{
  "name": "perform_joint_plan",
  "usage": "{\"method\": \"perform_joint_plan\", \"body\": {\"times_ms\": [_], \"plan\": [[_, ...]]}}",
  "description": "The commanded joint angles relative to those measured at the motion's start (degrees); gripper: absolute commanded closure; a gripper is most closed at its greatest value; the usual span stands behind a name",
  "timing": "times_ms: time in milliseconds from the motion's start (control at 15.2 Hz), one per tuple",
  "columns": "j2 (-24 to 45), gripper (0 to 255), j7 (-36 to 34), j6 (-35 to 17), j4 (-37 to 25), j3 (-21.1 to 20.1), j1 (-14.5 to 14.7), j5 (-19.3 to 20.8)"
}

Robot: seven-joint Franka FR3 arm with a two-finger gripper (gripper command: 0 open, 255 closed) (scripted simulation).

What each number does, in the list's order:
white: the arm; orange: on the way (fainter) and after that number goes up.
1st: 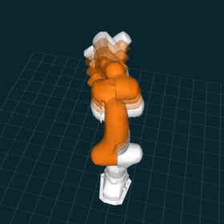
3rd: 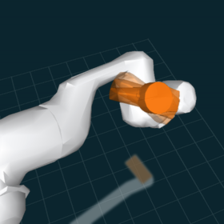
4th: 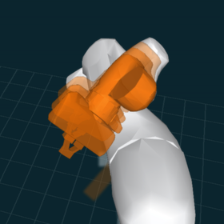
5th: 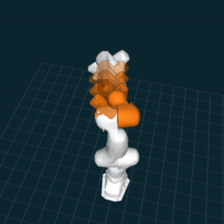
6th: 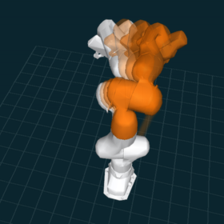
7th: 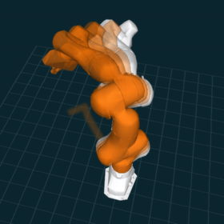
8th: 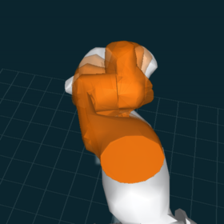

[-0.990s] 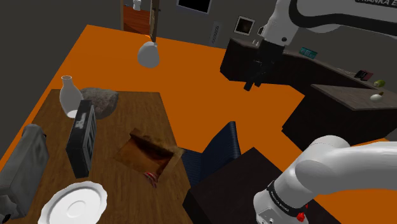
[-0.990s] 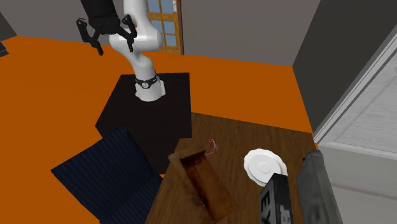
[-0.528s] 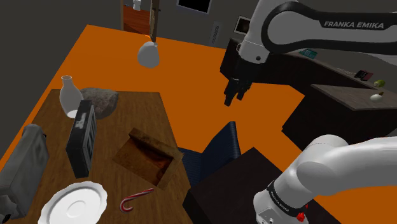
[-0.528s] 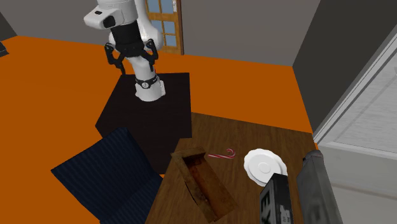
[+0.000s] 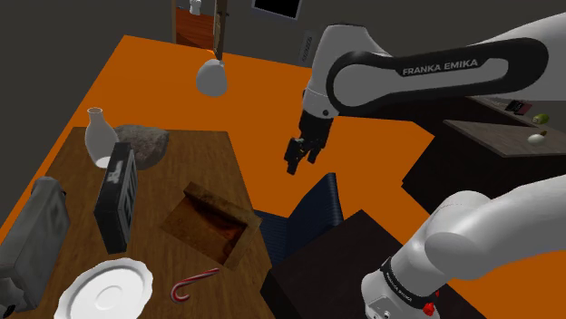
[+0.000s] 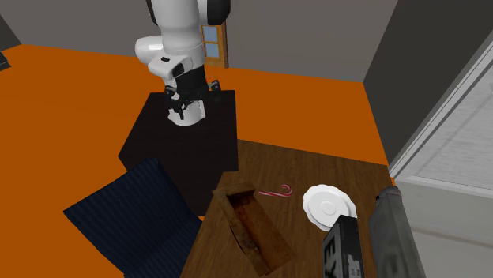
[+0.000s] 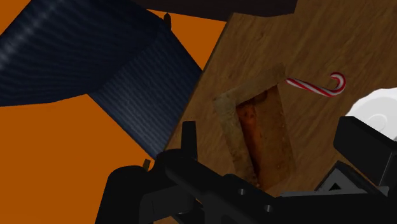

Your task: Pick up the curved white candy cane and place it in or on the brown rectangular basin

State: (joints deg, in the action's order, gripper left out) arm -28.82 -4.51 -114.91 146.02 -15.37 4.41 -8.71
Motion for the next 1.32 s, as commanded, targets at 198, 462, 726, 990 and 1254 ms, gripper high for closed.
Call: {"method": "perform_joint_plan", "body": {"times_ms": [198,462,726,990,1254], "plan": [[9.7,0,-5.2,-8.5,-0.8,-5.0,1.0,0.0],[18.3,0,-10.0,-14.6,-2.7,-8.6,1.3,2.1],[27.8,0,-16.0,-19.9,-5.8,-11.2,1.7,6.7],[37.8,0,-23.0,-23.8,-10.1,-11.9,3.6,13.2],[47.5,0,-29.3,-26.2,-15.7,-10.3,7.2,19.6]]}}
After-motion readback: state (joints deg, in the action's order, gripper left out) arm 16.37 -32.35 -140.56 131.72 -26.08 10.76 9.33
